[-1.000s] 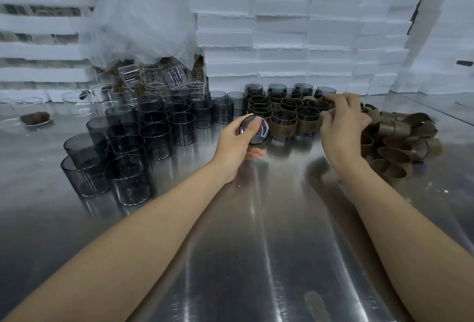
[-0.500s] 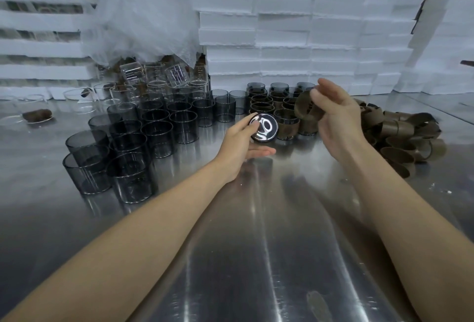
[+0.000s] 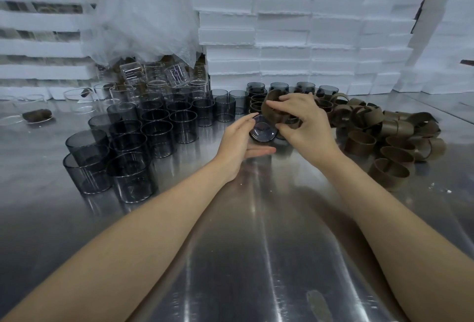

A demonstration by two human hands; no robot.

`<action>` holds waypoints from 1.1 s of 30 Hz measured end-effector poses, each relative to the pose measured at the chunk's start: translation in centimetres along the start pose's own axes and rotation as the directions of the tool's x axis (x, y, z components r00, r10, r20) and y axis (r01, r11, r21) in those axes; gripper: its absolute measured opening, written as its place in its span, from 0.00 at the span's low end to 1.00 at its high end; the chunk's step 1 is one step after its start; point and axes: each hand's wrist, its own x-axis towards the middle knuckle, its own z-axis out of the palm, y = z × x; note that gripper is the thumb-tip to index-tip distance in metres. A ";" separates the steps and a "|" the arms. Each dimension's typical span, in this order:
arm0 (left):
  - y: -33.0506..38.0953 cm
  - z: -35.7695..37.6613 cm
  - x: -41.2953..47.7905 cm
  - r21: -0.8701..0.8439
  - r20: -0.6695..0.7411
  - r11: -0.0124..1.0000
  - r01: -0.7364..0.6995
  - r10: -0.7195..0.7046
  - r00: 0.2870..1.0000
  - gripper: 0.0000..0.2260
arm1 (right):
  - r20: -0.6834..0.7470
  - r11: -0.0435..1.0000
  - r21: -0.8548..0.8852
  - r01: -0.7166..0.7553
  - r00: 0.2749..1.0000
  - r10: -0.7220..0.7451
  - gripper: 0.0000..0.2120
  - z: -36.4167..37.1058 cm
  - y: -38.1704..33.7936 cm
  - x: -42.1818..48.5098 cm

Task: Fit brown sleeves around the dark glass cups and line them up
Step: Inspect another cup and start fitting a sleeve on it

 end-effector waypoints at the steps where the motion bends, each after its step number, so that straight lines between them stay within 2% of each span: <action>1: 0.1 0.0 0.0 0.001 -0.005 1.000 0.003 -0.003 1.000 0.12 | 0.009 0.999 -0.030 0.017 1.000 -0.017 0.26 -0.1 0.0 0.1; 6: 0.3 0.1 -0.4 0.032 0.035 0.999 0.000 -0.001 0.999 0.18 | 0.116 0.999 -0.011 0.030 0.993 -0.029 0.25 -0.2 -0.8 -0.2; 10: 0.4 0.1 -0.7 0.069 0.090 0.998 -0.015 0.009 0.996 0.25 | 0.152 0.997 0.051 0.054 0.987 -0.061 0.10 0.1 -1.3 -0.2; 12: 0.5 0.2 -0.8 0.051 0.094 0.999 -0.012 0.007 0.996 0.24 | 0.147 0.991 0.129 -0.023 0.989 0.004 0.06 0.2 -1.3 -0.2; 16: 0.5 0.2 -0.8 0.025 0.084 1.000 0.002 -0.004 0.996 0.18 | 0.115 0.946 0.280 -0.163 0.984 0.136 0.06 0.3 -0.9 -0.4; 19: 0.4 0.2 -0.7 0.011 0.057 1.000 -0.006 0.005 0.998 0.14 | 0.108 0.887 0.393 -0.242 0.970 0.216 0.11 1.0 -0.9 -0.5; 22: 0.5 0.1 -0.5 -0.011 0.012 1.000 -0.010 0.010 1.000 0.12 | 0.063 0.764 0.515 -0.389 0.906 0.419 0.16 1.8 -1.3 -0.4; 24: 0.4 0.0 -0.5 -0.012 0.009 0.999 -0.031 0.031 0.999 0.12 | 0.055 0.752 0.490 -0.442 0.876 0.479 0.13 2.1 -1.3 -0.3; 27: 0.1 0.1 -0.6 0.020 0.046 0.997 -0.069 0.068 0.997 0.10 | 0.068 0.755 0.485 -0.441 0.880 0.470 0.09 2.4 -1.5 -0.3; 30: -0.1 0.3 -0.8 0.067 0.091 0.993 -0.102 0.096 0.991 0.11 | -0.046 0.772 0.465 -0.434 0.859 0.511 0.07 2.5 -1.6 -0.2; 33: 0.2 0.5 -1.0 0.066 0.112 0.994 -0.085 0.077 0.991 0.15 | -0.179 0.829 0.386 -0.405 0.848 0.498 0.10 2.3 -1.3 0.0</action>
